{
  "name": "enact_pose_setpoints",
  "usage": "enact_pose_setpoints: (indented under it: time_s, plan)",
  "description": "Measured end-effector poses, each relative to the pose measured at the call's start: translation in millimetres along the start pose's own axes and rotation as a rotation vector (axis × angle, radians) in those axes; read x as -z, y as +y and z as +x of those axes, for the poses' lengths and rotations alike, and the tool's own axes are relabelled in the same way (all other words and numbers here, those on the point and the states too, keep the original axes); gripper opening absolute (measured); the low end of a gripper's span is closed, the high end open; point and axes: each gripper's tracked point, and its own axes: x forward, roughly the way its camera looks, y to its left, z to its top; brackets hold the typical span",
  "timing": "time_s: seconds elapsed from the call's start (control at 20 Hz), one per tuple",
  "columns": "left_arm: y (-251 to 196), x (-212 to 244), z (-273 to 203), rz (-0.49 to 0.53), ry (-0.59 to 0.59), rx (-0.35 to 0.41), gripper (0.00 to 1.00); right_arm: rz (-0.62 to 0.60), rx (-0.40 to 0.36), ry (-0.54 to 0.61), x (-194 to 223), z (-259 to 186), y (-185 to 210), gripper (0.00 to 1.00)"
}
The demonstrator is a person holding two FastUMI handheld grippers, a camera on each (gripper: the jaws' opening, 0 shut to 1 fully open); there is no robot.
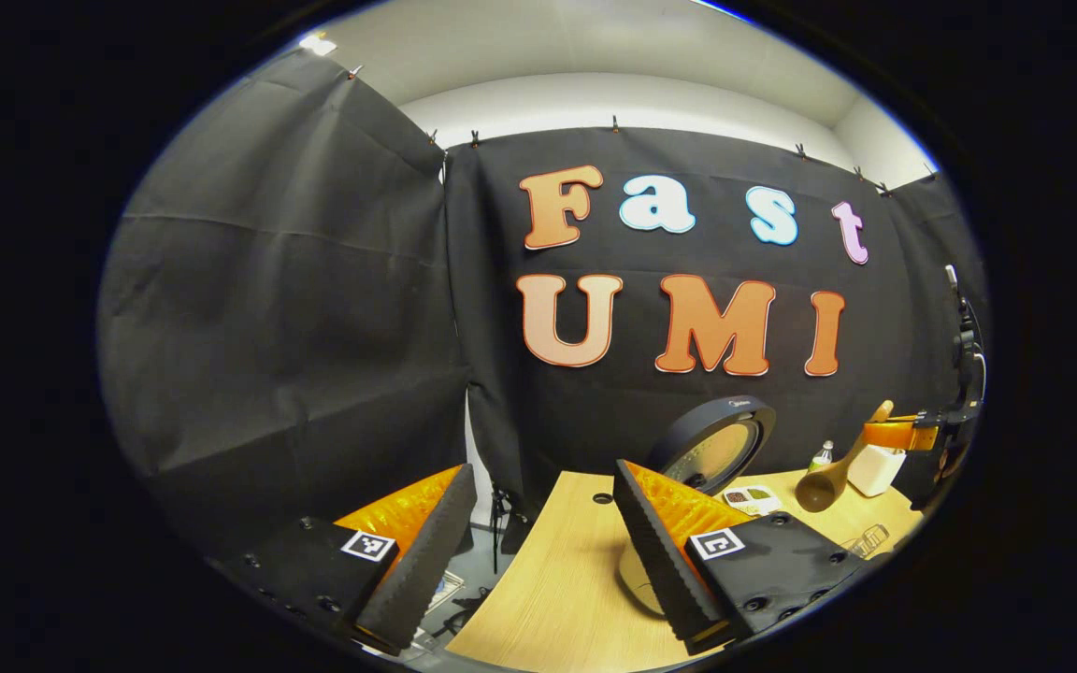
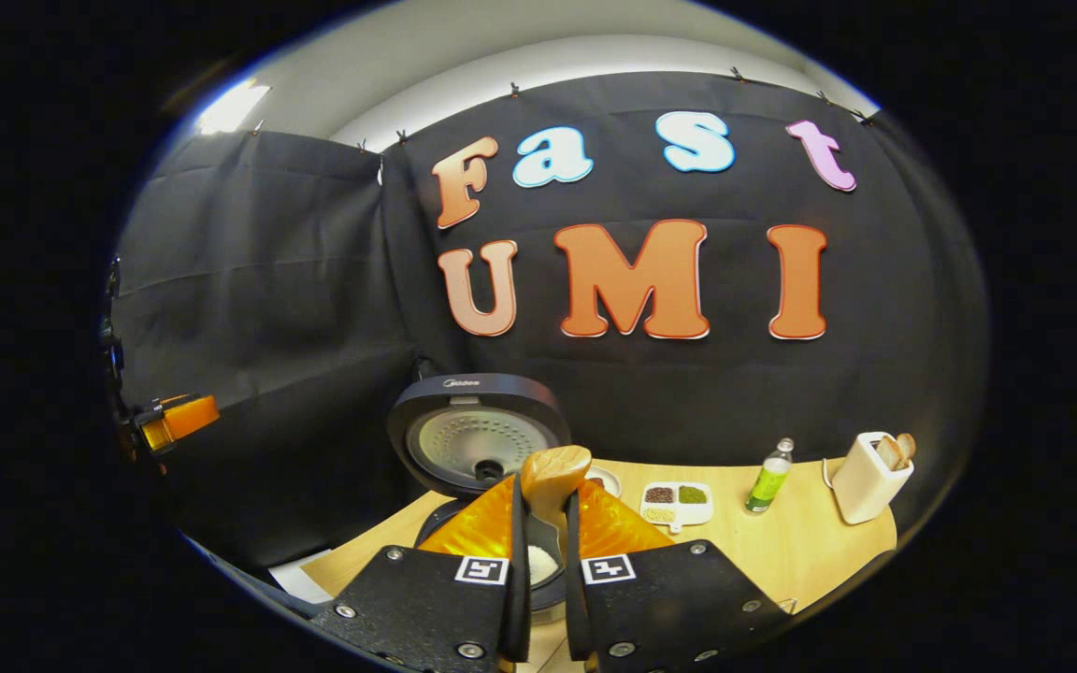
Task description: Close the left gripper, press the button to open the rice cooker; take a wooden spoon from the chopstick holder with the right hand, scoop a spoonful of rice and pour it into the rice cooker, then put the wooden spoon back into the chopstick holder.
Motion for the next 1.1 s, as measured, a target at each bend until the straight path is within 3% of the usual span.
enact_pose_setpoints:
  time_s: [0.6, 0.85, 1.1]
  plan:
    - [-30.2, -3.2, 4.5, -0.006, -0.005, 0.027, 0.96, 0.102, 0.275, 0.036, 40.2, -107.2, -137.7, 0.15]
    - [-44.0, -4.5, -1.5, 0.008, -0.004, 0.028, 0.96, 0.15, 0.343, 0.078, 74.8, -133.6, -178.7, 0.14]
    - [-54.7, -3.8, -9.6, 0.014, 0.006, 0.023, 0.96, 0.212, 0.366, 0.123, 116.2, -131.7, -203.6, 0.14]
